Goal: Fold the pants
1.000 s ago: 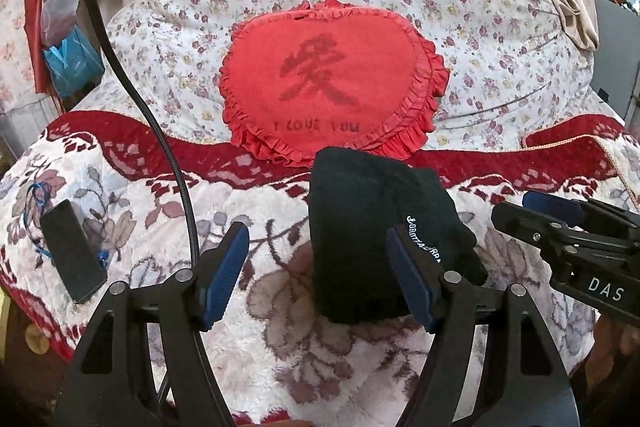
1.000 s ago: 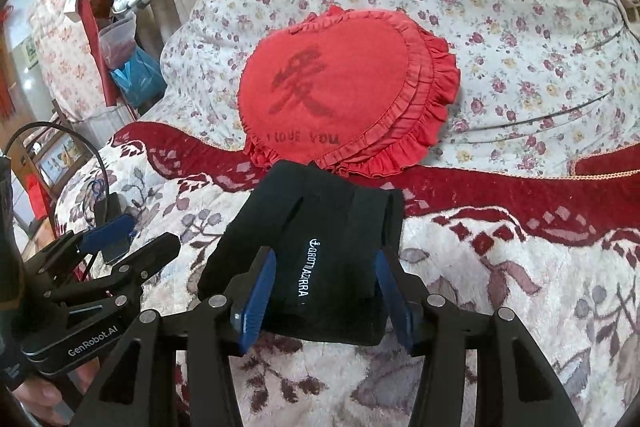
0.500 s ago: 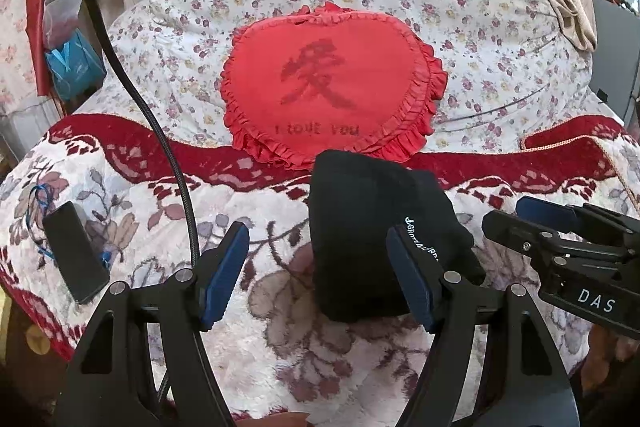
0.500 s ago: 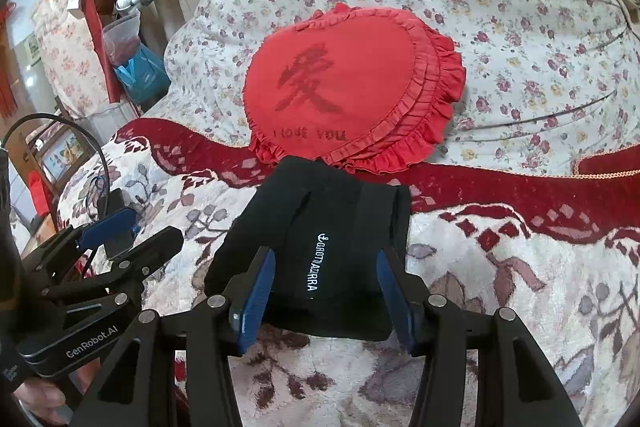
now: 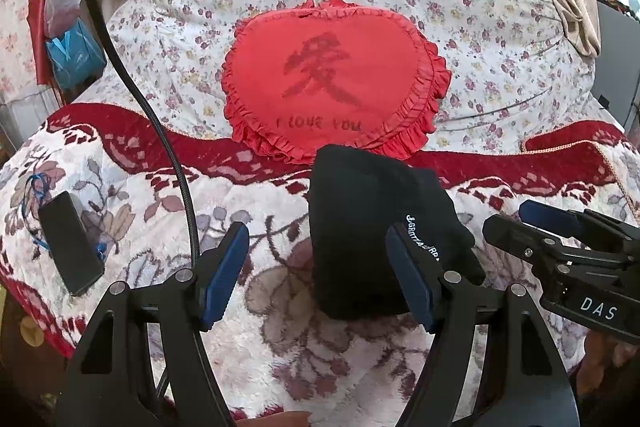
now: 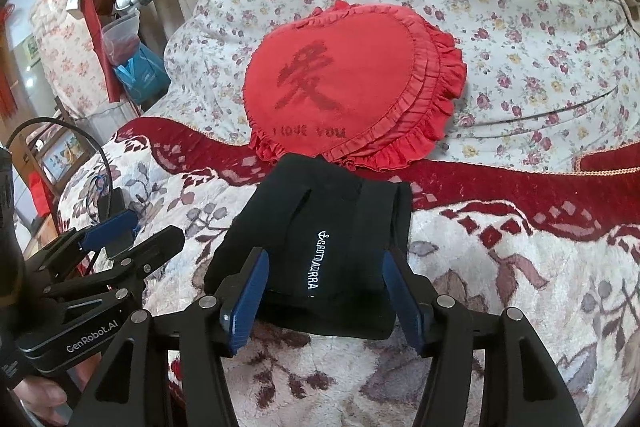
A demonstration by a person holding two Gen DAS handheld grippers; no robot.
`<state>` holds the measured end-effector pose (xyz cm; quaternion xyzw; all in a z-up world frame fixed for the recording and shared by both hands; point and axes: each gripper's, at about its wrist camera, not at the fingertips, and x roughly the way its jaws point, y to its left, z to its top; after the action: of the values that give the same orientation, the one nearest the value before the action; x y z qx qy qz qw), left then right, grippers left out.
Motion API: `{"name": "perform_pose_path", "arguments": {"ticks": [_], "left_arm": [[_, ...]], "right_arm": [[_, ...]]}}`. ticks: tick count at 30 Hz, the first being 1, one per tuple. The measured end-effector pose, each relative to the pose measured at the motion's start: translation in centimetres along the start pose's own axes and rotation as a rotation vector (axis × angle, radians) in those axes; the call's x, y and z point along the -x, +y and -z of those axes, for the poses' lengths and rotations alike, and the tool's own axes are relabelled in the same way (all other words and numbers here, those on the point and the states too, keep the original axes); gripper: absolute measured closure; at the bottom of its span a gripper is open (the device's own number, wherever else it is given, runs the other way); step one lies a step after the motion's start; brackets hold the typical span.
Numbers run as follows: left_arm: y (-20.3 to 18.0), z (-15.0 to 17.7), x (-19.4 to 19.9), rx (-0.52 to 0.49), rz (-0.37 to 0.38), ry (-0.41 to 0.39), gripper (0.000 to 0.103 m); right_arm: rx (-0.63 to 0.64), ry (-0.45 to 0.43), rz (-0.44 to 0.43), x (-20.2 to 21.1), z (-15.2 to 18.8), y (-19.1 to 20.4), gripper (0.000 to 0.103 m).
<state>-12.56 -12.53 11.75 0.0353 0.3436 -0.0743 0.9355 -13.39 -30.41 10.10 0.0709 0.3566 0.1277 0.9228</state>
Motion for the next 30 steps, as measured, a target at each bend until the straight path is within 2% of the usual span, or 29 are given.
{"name": "perform_pose_path", "arguments": {"ticks": [8,30], "left_arm": [[-0.02,0.04,-0.28,0.003,0.003,0.010,0.031],[-0.33,0.50,-0.63,-0.001,0.003,0.023,0.031]], "right_arm": [[-0.016,-0.003,0.006,-0.01,-0.03,-0.14,0.036],[-0.015,0.025,-0.008,-0.59,0.34,0.04,0.035]]}}
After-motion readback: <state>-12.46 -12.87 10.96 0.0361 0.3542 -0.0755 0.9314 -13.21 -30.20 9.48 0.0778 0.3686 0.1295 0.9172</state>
